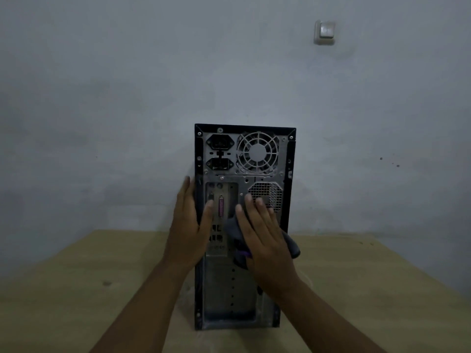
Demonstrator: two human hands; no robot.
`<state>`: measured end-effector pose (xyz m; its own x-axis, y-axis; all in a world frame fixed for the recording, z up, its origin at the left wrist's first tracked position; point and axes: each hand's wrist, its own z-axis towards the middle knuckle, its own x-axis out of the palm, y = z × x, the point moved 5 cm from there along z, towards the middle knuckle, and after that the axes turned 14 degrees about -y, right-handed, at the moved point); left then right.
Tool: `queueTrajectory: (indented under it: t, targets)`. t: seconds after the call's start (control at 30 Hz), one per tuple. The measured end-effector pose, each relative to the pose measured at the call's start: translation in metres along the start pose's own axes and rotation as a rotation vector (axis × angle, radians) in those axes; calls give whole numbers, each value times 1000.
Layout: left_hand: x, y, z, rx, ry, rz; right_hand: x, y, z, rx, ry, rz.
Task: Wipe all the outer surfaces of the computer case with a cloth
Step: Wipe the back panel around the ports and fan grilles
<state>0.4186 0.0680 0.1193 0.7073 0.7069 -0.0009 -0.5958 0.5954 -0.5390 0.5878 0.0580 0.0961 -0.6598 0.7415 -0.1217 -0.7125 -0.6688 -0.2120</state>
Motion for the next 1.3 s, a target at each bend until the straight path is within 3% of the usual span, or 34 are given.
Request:
queueTrajectory:
  t: [0.2, 0.37, 0.43, 0.57, 0.67, 0.83, 0.97, 1.17, 1.3]
  targets:
    - [4, 29, -6, 23, 101, 71, -7, 1, 8, -279, 204, -45]
    - [5, 26, -10, -23, 98, 82, -15, -11, 74, 157, -66, 5]
    - [5, 26, -11, -35, 96, 66, -6, -2, 75, 203, -81, -25]
    - [4, 26, -11, -45, 106, 53, 22, 30, 31, -75, 113, -81]
    - [0, 25, -13, -50, 116, 49, 23, 30, 27, -106, 141, -55]
    - [3, 31, -13, -43, 135, 0, -3, 31, 72, 10, -21, 61]
    - [5, 29, -11, 17, 137, 58, -10, 42, 131, -15, -138, 117]
    - [0, 17, -13, 46, 145, 229, 17, 62, 124, -265, 5, -66]
    - [-8, 18, -20, -152, 128, 147, 23, 67, 96, -268, 159, 28]
